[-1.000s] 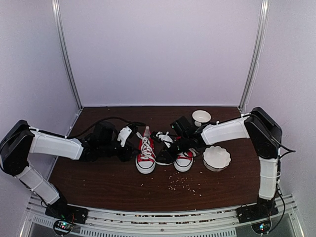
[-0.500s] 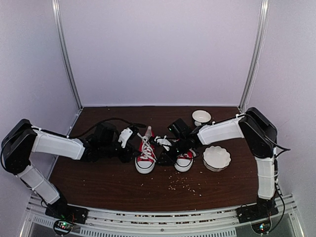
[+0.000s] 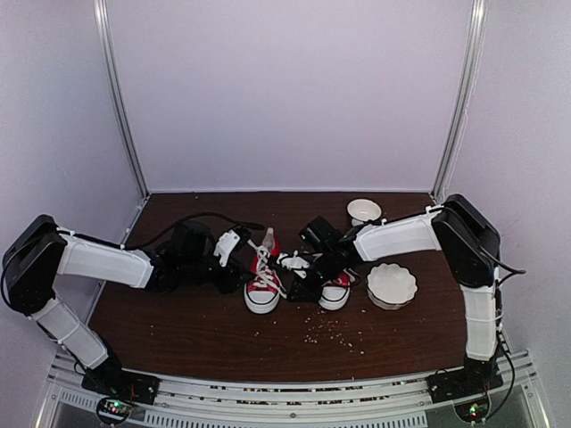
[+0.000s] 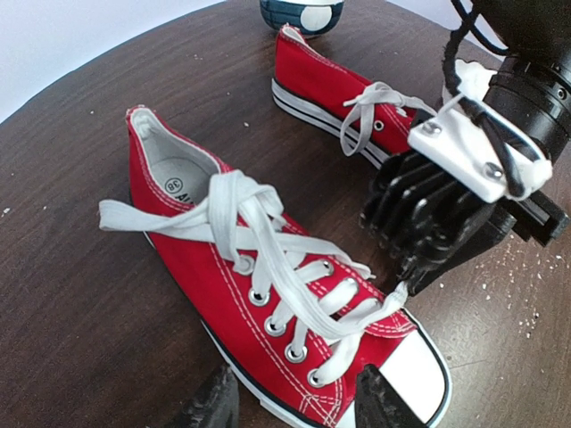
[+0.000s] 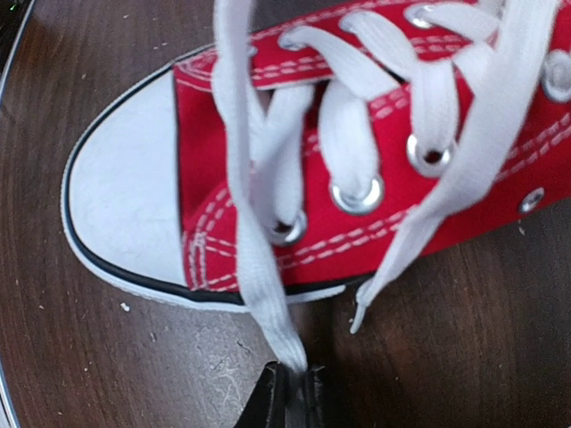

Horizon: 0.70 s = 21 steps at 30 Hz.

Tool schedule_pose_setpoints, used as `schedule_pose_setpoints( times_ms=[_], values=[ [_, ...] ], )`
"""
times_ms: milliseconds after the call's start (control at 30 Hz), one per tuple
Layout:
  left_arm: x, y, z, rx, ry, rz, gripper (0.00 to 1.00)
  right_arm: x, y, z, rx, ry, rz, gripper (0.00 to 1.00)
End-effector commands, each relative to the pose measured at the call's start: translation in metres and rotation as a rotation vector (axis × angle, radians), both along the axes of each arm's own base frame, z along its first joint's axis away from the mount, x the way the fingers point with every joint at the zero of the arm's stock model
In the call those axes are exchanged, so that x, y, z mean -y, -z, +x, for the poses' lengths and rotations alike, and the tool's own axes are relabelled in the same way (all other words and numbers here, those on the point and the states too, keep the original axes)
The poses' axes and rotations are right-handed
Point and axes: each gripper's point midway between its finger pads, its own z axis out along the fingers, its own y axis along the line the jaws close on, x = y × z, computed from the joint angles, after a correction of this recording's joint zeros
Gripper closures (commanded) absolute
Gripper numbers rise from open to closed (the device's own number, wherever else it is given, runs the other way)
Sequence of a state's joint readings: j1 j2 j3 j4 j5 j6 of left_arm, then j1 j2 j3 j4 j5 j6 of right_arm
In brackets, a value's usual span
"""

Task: Tie the shoes
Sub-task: Adjust the shoelace on the shoe.

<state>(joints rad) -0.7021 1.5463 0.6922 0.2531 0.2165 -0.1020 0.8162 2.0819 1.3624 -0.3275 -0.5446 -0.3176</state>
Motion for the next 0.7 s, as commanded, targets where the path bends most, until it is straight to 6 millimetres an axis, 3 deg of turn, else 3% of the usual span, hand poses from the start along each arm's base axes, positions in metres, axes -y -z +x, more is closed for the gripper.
schedule_pose_setpoints(
  times_ms=[0,167,433,667],
  values=[
    [0.006,-0.016,0.006,0.047,0.005,-0.025,0.55,0.006,0.000,-0.003,0.017,-0.008,-0.038,0.97],
    [0.005,-0.019,0.006,0.051,-0.002,-0.028,0.55,-0.005,-0.032,-0.022,0.010,-0.069,0.074,1.00],
    [-0.021,-0.029,0.017,0.120,-0.127,0.036,0.54,-0.050,-0.077,-0.081,-0.085,-0.286,0.292,1.00],
    [-0.053,-0.028,0.033,0.141,-0.296,0.113,0.51,-0.112,-0.082,-0.062,-0.070,-0.147,0.408,1.00]
  ],
)
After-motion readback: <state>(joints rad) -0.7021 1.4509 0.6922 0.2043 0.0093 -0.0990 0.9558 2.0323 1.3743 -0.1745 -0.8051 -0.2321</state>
